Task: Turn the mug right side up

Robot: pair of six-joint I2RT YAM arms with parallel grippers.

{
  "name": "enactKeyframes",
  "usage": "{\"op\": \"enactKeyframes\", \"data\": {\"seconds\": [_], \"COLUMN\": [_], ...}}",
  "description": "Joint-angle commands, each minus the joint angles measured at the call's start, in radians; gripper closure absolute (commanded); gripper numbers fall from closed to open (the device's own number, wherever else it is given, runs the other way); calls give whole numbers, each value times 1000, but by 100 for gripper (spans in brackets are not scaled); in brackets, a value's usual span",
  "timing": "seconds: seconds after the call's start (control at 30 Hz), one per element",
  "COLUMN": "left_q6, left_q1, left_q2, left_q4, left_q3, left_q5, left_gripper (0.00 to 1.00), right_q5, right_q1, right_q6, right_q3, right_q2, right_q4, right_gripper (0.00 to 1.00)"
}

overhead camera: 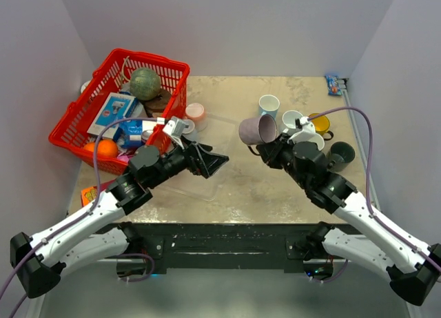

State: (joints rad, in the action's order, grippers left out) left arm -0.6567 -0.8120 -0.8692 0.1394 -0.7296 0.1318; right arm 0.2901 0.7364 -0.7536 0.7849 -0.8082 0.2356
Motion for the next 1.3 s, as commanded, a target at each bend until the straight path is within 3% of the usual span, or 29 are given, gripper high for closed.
{"op": "enactKeyframes", "data": {"seconds": [0.0,0.27,0.5,0.97,1.27], "left_q6": [112,192,210,181,181], "left_q1": [-3,-3,-3,-3,-3], "left_q2": [58,94,174,257,257], "left_q4": [-173,-311,-331,-376,-416], "left_q3": [-57,-76,8,52,36], "left_q5": [-217,-362,-465,-370,-422], "left_gripper": [1,1,1,1,1], "right_q5": [219,291,267,239,293], "right_q1": [-5,-22,-97,-210,-236], "right_q6": [66,73,66,149,192], "right_q3": [128,109,63,69,120], "right_q2": [-43,-138,-256,-419,-522], "right_q4": [209,298,254,205,229], "right_gripper": [100,100,100,100,100]}}
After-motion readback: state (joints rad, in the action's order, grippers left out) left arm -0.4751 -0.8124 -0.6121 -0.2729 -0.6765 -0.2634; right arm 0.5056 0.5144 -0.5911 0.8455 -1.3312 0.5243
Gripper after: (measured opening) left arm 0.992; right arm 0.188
